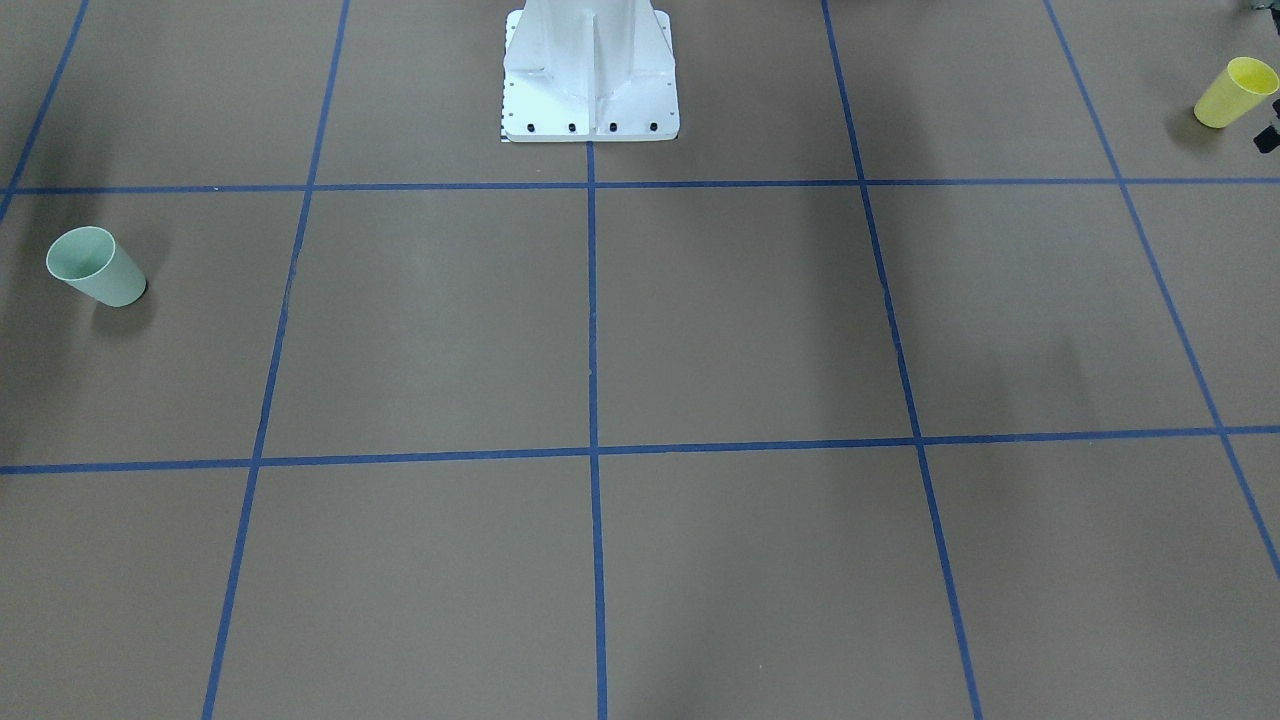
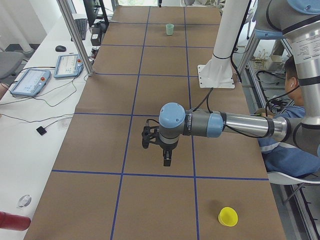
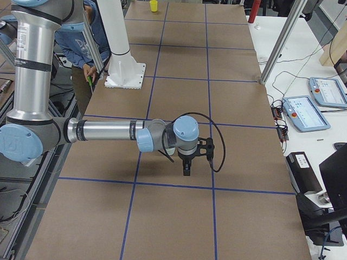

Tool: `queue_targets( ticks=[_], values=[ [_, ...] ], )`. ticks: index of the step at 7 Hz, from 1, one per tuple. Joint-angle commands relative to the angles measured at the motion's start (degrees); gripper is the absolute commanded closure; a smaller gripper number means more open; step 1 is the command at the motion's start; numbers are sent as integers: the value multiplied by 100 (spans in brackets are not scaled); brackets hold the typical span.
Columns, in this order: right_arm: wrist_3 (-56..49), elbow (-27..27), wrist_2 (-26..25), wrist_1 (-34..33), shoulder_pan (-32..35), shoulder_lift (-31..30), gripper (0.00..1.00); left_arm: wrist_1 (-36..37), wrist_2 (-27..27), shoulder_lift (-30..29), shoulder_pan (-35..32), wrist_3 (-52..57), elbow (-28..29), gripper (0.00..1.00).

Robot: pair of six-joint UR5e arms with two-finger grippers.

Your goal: Transfer and stack yellow cup on green cup

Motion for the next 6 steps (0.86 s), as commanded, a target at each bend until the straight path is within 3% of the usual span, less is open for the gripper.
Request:
queue_targets(
  ticks=[1, 3, 6],
  values=[
    [-2, -5, 25, 0, 1, 2, 0, -16, -41, 24, 164, -1458, 9, 0],
    [-10, 47, 60, 17, -7, 29, 0, -51, 11, 488, 200, -1763, 105, 0],
    [-19, 65, 341, 254, -7, -59, 0, -1096, 781, 499, 715, -4166, 273, 0]
  ],
)
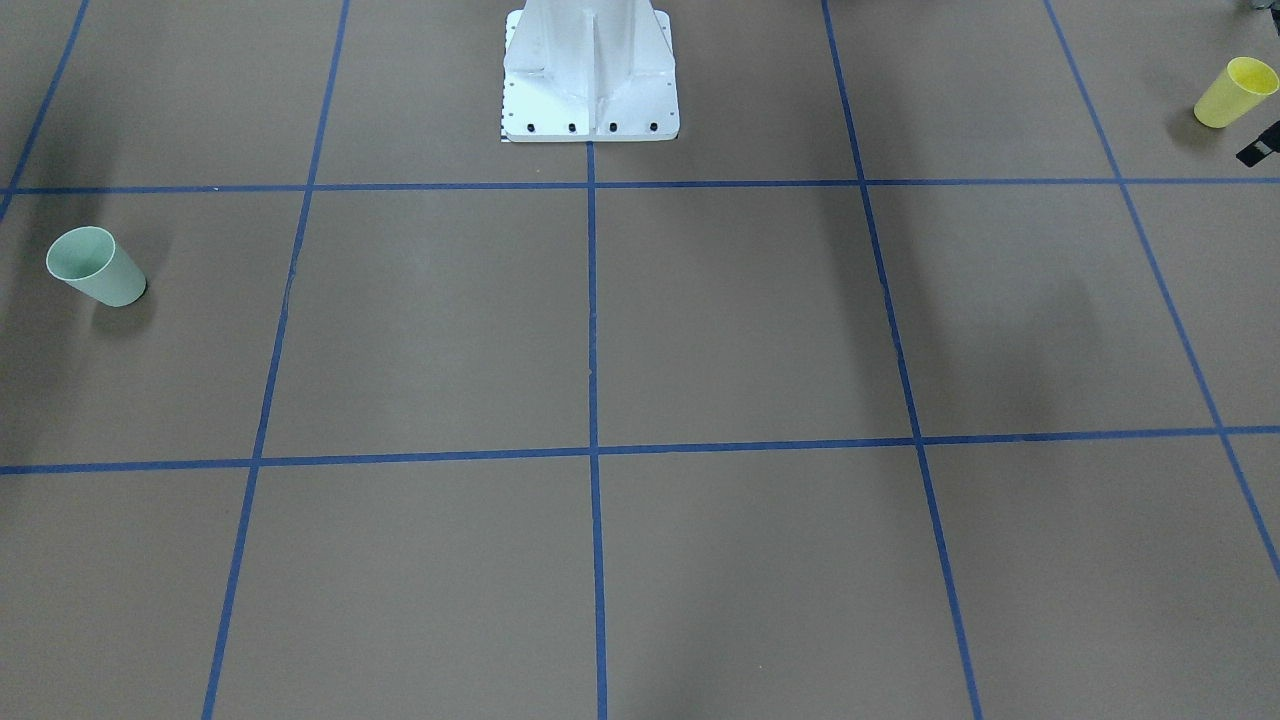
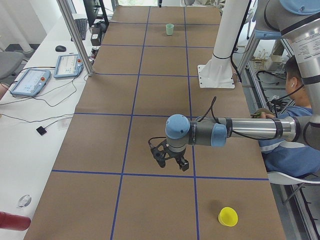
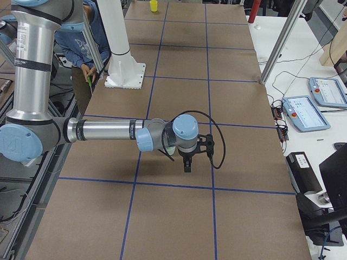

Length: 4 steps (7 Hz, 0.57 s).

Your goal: Transfer and stack yellow cup on green cup

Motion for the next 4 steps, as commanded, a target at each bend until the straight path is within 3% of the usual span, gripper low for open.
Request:
queue_targets(
  ticks=[1, 2, 4],
  values=[
    [-19, 10, 89, 77, 0, -38, 0, -378, 869, 11, 657, -1531, 31, 0],
    [-19, 18, 89, 77, 0, -38, 0, -387, 1553, 150, 965, -1981, 31, 0],
    [-19, -8, 89, 408, -9, -143, 0, -536, 2242, 230, 1203, -3079, 31, 1]
  ],
)
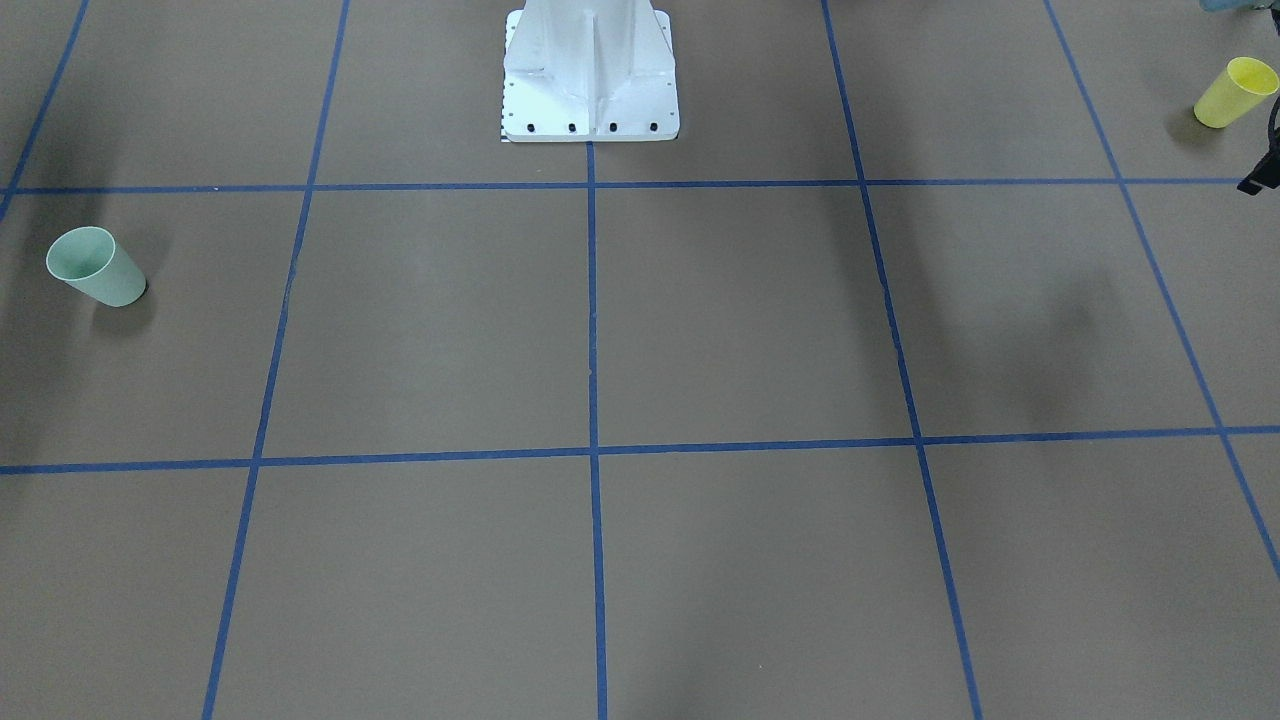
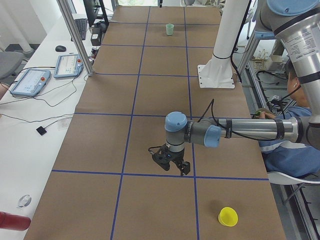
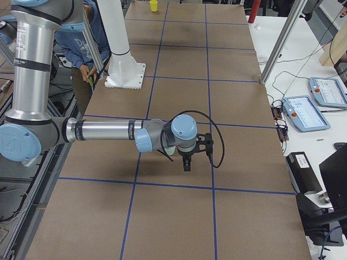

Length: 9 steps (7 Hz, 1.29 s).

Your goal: Transfer and stack yellow cup on green cup

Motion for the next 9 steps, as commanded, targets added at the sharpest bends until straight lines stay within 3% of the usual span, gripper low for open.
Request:
queue_targets(
  ticks=[1, 2, 3, 4, 6, 7, 9],
  values=[
    [4, -50, -8, 323, -23, -79, 0, -56, 791, 1, 962, -1916, 9, 1],
    [13, -42, 36, 333, -23, -88, 0, 57, 1621, 140, 1796, -3277, 0, 5],
    [13, -42, 115, 341, -23, -97, 0, 328, 1899, 298, 2161, -4161, 9, 5],
    [4, -24, 150, 350, -23, -123, 0, 1053, 2111, 395, 2852, -5283, 27, 5],
    [4, -24, 151, 359, -23, -123, 0, 2266, 1843, 396, 4660, -7798, 18, 7],
    [30, -15, 151, 350, -23, -115, 0, 2369, 1632, 396, 5096, -8548, 27, 7],
    [14, -41, 142, 341, -58, -106, 0, 2309, 1630, 283, 5416, -9107, 778, 9]
  ],
)
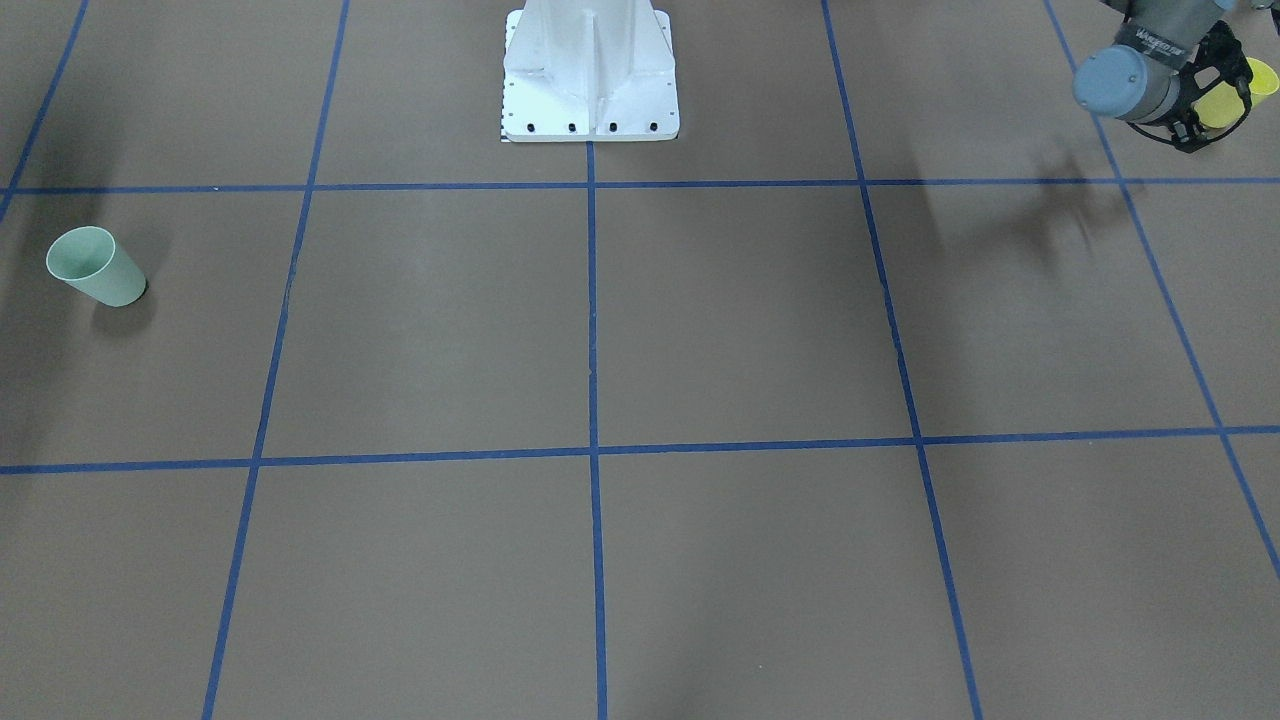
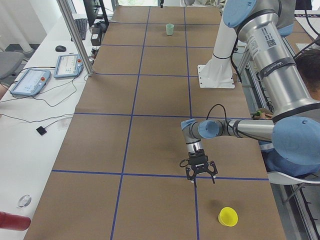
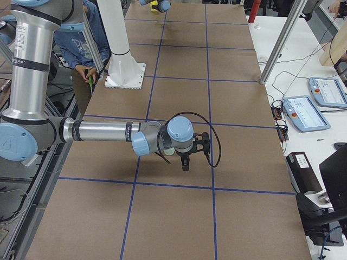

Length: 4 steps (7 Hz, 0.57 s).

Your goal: Transfer and stack yellow cup on green cup

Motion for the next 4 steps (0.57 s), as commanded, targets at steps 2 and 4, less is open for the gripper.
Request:
queue_targets(
  ticks=[2, 4],
  values=[
    [-28, 10, 2, -8, -34, -1, 0, -485, 0, -55, 211, -570, 943, 9],
    [-45, 11, 2, -17, -69, -1, 0, -813, 9, -73, 263, -659, 1305, 9]
  ],
)
